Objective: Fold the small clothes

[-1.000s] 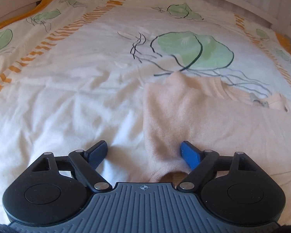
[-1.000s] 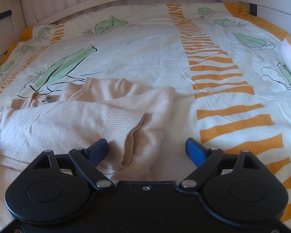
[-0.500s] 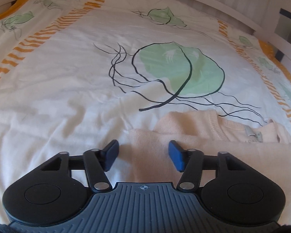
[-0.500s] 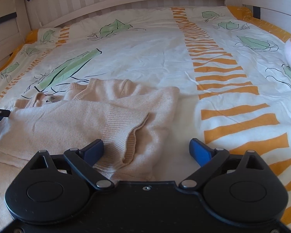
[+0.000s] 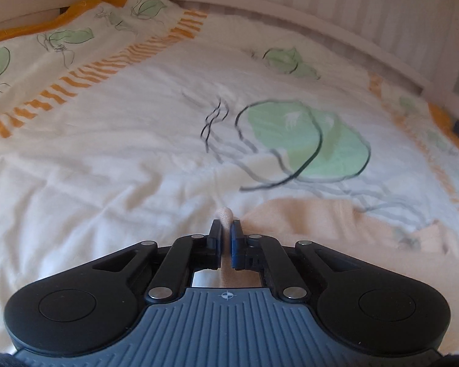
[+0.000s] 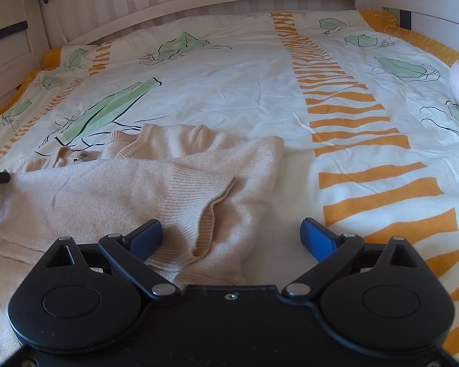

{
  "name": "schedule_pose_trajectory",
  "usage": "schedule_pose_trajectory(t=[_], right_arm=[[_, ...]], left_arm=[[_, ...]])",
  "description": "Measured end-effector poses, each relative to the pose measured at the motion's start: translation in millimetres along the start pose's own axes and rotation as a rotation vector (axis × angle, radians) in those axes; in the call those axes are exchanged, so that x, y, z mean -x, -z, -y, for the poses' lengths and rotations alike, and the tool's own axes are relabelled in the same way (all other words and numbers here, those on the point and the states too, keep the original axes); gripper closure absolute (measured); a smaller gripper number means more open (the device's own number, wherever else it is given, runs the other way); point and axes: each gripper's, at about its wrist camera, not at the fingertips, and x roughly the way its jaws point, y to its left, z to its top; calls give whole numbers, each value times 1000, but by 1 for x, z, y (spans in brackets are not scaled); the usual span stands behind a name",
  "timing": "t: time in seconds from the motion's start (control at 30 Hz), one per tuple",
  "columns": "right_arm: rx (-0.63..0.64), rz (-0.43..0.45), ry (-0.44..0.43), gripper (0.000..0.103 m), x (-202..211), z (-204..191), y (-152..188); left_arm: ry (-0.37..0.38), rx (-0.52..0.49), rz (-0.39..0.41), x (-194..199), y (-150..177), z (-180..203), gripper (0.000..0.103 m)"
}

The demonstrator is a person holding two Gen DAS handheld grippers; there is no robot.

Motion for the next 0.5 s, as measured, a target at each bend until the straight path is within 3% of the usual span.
schedule_pose_trajectory(t=[0.23, 0.4, 0.5], right_arm=[[-2, 2, -6, 3, 0, 1, 0], [-7, 4, -11, 3, 0, 0, 0], [-7, 5, -12, 3, -1, 0, 0]], left_arm=[[-63, -99, -11, -11, 2, 10, 93], [-93, -148, 49, 16, 5, 16, 63], [-66, -239, 68, 34, 18, 28, 53]])
